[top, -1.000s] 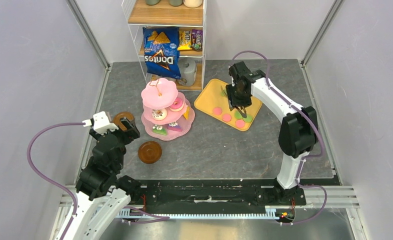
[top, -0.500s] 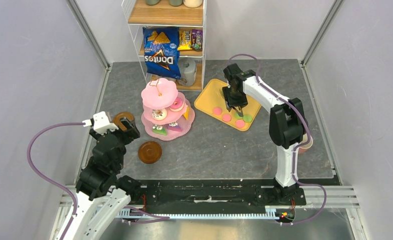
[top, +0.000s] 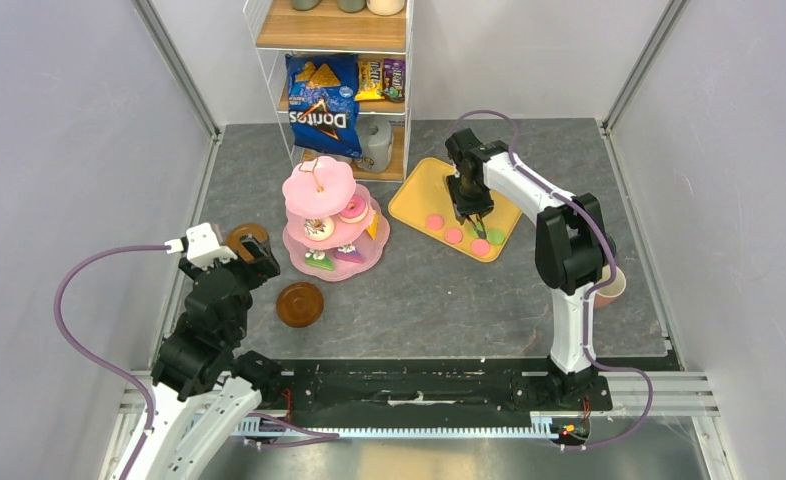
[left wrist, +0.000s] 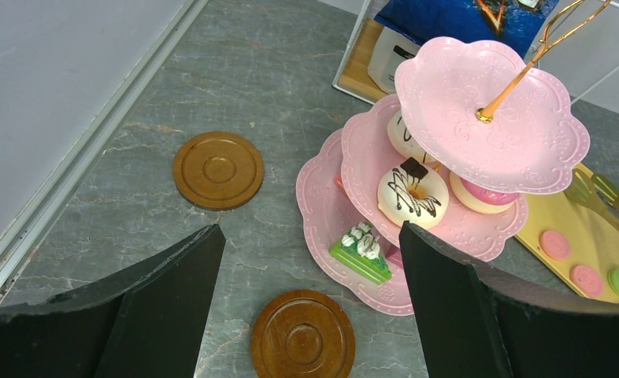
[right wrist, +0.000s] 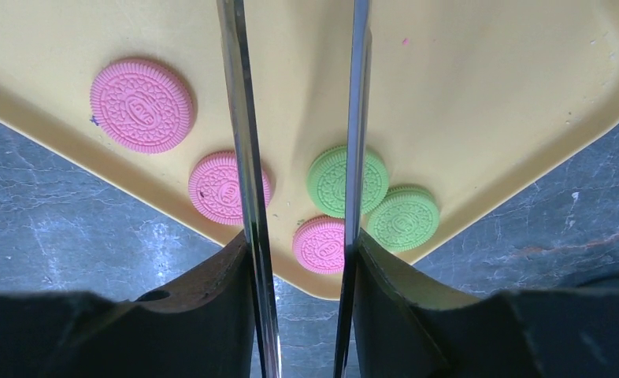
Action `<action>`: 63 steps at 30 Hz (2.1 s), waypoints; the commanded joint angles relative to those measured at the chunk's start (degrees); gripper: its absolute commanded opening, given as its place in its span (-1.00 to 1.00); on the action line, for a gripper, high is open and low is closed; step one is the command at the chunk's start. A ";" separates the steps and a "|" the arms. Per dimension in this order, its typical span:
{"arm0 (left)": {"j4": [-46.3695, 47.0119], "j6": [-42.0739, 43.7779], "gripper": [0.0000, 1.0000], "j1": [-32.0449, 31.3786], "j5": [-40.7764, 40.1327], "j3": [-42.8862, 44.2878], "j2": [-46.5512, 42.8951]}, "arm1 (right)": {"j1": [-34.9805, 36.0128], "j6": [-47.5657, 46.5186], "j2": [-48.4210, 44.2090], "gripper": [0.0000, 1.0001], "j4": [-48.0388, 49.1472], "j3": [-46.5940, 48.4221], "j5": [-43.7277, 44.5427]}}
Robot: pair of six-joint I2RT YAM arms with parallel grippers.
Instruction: Serve the afternoon tea
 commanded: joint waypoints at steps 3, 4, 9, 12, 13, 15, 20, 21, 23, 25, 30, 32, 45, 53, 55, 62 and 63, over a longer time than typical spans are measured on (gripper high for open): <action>2.00 -1.20 0.80 0.35 0.24 -0.16 -0.50 | -0.10 -0.87 -1.70 -0.11 -0.59 1.79 0.33; 2.00 -1.20 0.80 0.38 0.24 -0.14 -0.48 | -0.11 -0.79 -2.81 -0.11 -0.58 1.09 0.33; 2.01 -1.16 0.80 0.38 0.16 -0.19 -0.50 | 0.02 -0.52 -8.69 -0.11 -0.56 -2.95 0.70; 2.02 -1.20 0.80 0.35 0.06 -0.17 -0.51 | 0.24 -0.09 -12.74 -0.11 -0.64 -5.41 0.88; 1.92 -1.20 0.80 0.40 -0.03 -0.17 -0.58 | 0.30 -0.02 -14.11 -0.11 -0.72 -6.10 0.90; 1.92 -1.20 0.80 0.35 -0.06 -0.14 -0.53 | 0.65 0.22 -16.82 -0.11 -1.28 -7.25 0.92; 1.83 -1.20 0.80 0.32 -0.30 -0.16 -0.53 | 2.73 0.36 -22.74 -0.11 -3.43 -7.44 1.58; 1.85 -1.20 0.80 0.38 -0.37 -0.14 -0.49 | 3.51 0.37 -23.93 -0.11 -3.98 -7.00 1.93; 1.76 -1.20 0.80 0.38 -0.54 -0.18 -0.53 | 5.15 0.31 -25.25 -0.11 -5.18 -5.40 2.45; 1.74 -1.22 0.80 0.33 -0.62 -0.07 -0.53 | 7.41 0.34 -26.17 -0.10 -6.51 -2.62 3.69; 1.75 -1.29 0.80 0.39 -0.79 -0.18 -0.67 | 13.87 -0.13 -25.50 -0.10 -9.13 6.12 6.29; 1.78 -1.28 0.80 0.33 -0.82 -0.18 -0.80 | 16.53 -0.42 -24.34 -0.10 -10.01 9.72 7.39; 1.75 -1.38 0.80 0.35 -0.82 -0.19 -0.79 | 27.04 -3.33 -13.97 -0.09 -10.67 26.28 7.83; 1.73 -1.38 0.80 0.40 -0.74 -0.13 -0.82 | 28.41 -5.20 -7.12 -0.08 -10.31 33.04 6.78; 1.75 -1.38 0.80 0.39 -0.72 -0.07 -0.93 | 28.55 -5.56 -6.02 -0.08 -9.83 33.70 6.25; 1.74 -1.42 0.80 0.39 -0.65 -0.12 -0.98 | 29.04 -6.29 -3.08 -0.07 -8.56 34.63 3.98; 1.74 -1.38 0.80 0.40 -0.65 -0.05 -0.97 | 29.15 -6.38 -2.86 -0.07 -8.35 34.64 3.55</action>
